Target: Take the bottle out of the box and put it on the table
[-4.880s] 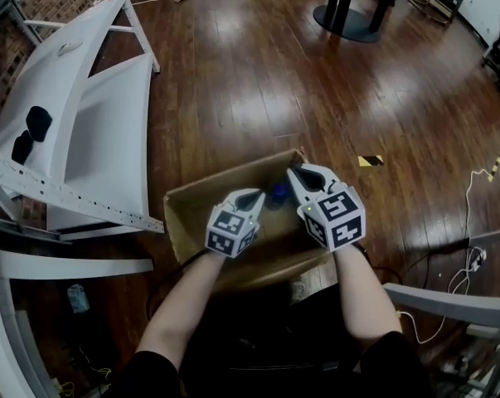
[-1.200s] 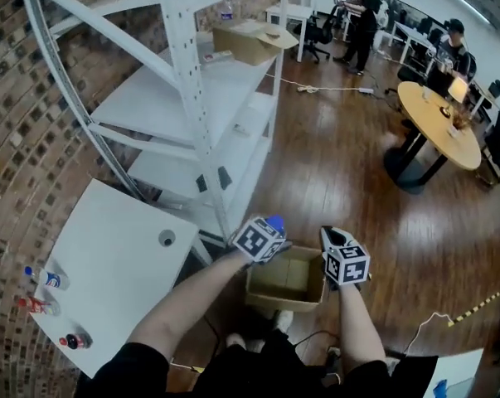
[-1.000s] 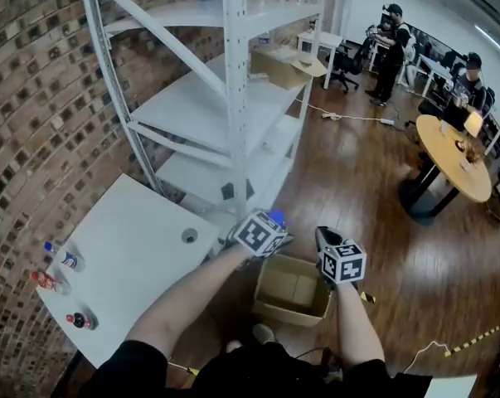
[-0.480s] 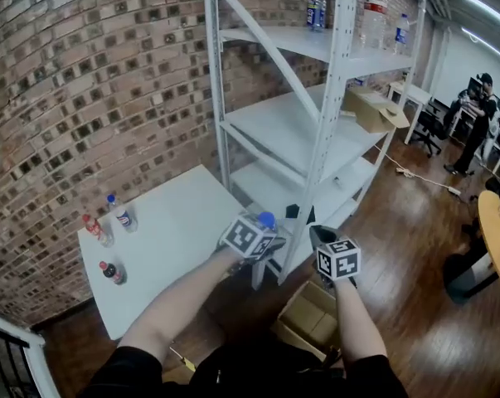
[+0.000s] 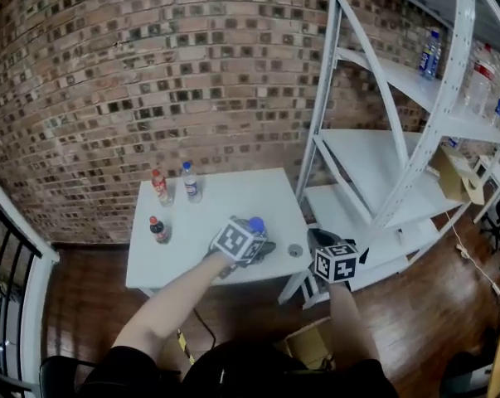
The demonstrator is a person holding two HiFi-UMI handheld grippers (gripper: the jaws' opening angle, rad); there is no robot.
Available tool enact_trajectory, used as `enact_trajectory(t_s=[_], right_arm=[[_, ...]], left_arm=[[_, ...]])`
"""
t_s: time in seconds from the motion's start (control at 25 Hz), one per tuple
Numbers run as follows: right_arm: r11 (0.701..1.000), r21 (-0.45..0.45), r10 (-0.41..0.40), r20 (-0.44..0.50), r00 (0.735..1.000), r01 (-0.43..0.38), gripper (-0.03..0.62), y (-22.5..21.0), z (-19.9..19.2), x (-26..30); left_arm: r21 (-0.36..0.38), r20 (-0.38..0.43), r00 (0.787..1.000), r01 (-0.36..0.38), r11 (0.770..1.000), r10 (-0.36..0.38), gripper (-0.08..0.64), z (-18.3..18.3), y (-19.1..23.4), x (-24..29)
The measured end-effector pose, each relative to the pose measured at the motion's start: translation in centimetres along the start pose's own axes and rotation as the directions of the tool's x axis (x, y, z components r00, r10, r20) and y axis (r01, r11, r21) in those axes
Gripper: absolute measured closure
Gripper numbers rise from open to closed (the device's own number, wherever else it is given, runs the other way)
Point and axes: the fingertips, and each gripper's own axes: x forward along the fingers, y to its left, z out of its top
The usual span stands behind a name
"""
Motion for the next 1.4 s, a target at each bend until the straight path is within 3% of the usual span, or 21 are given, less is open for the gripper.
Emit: enact_trajectory(t_s=[0.24,0.44,0.6,0.92,1.28,1.4], right_arm=[[0.975,-0.074,0.209,-0.043,0.977,-0.211,0.591,9.3,1.5,7.4],[0.948,-0.097,0.297,-0.079,0.951,-0.304,0.591,14.9,1.8,11.9],[0.938,-0.119,0.316,-0.089,0.944,-0.325,0.591,17.3,3.0,14.6],[0.944,-0.138,0.289,-0.097,0.952,-0.301,0.591,18.8,4.4,19.2],[0.919,-0.153,0.342,-0.150,0.928,-0.364,0.591,18.2,4.7,26.1],[0.905,-0.172,0.361,-0.175,0.916,-0.390,0.591,17.9,5.0,28.7]], left_arm=[[-0.102,-0.044,0.984,-0.176,0.979,0.172,0.189,-5.4,7.1,-6.7],[-0.196,-0.061,0.966,-0.258,0.946,0.251,0.189,-10.3,12.6,-11.4],[-0.239,-0.077,0.957,-0.290,0.927,0.279,0.188,-12.9,16.6,-13.0],[-0.234,-0.025,0.962,-0.272,0.933,0.273,0.189,-12.2,20.7,-12.3],[-0.263,-0.069,0.957,-0.289,0.921,0.281,0.189,-12.8,25.8,-8.6],[-0.282,-0.065,0.949,-0.315,0.906,0.309,0.189,-12.5,27.8,-7.8]])
